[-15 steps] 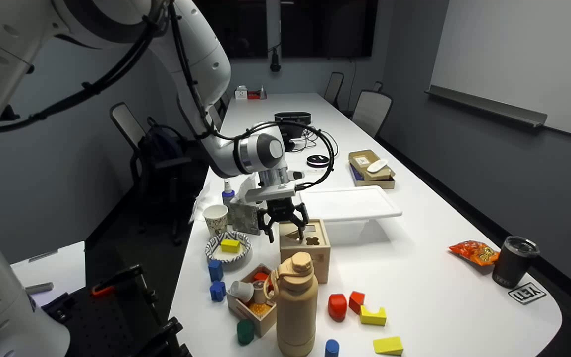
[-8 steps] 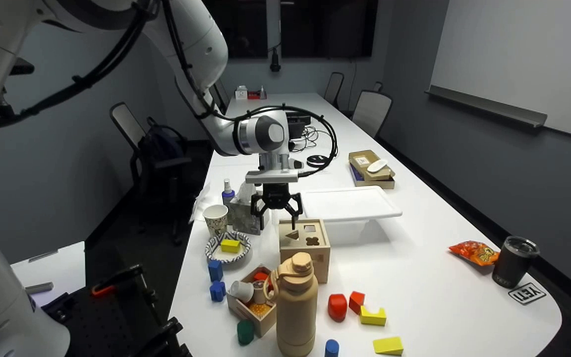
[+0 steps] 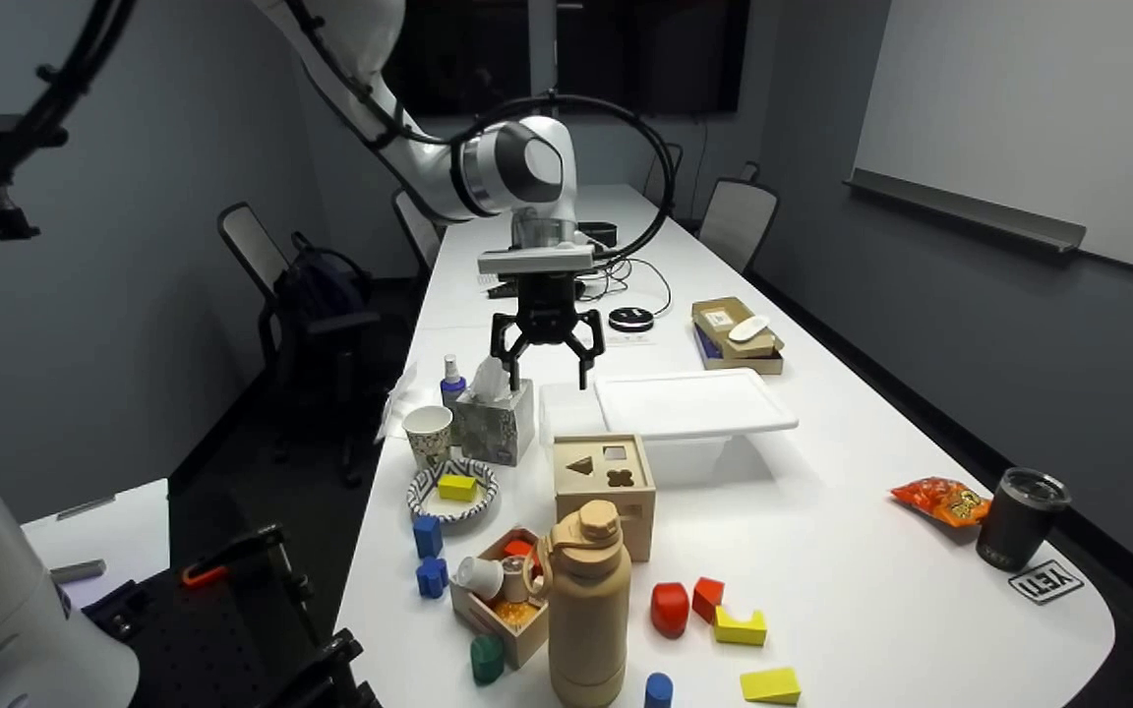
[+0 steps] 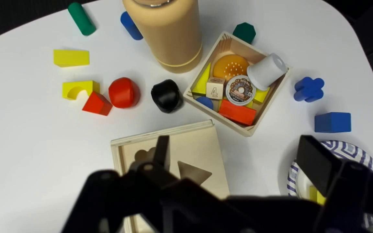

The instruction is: Slide the lid to close the box

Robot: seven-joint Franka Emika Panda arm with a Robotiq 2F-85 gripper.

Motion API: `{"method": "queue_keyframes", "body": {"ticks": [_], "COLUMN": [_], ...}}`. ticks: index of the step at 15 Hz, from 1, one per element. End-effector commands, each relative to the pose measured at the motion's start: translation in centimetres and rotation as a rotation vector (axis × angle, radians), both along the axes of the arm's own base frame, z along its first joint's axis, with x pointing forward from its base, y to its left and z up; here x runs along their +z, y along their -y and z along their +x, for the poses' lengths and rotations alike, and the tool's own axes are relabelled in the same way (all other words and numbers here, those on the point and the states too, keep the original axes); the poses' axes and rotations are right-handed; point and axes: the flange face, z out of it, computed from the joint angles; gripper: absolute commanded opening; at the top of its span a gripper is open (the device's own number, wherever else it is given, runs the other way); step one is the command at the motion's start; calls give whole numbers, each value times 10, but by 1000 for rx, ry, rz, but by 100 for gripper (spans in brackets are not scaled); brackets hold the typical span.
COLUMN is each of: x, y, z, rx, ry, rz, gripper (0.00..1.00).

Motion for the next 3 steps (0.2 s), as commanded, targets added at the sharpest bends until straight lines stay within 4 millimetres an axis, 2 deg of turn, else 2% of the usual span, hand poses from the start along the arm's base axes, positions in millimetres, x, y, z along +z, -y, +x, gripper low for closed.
{"method": "queue_keyframes", "body": {"ticks": [1,3], "x": [29,36], "y": [0,0], "z": [-9,-10], "rx": [-37,-47], "ry": [-7,5], "rz": [-2,-17], "gripper": [100,100]}}
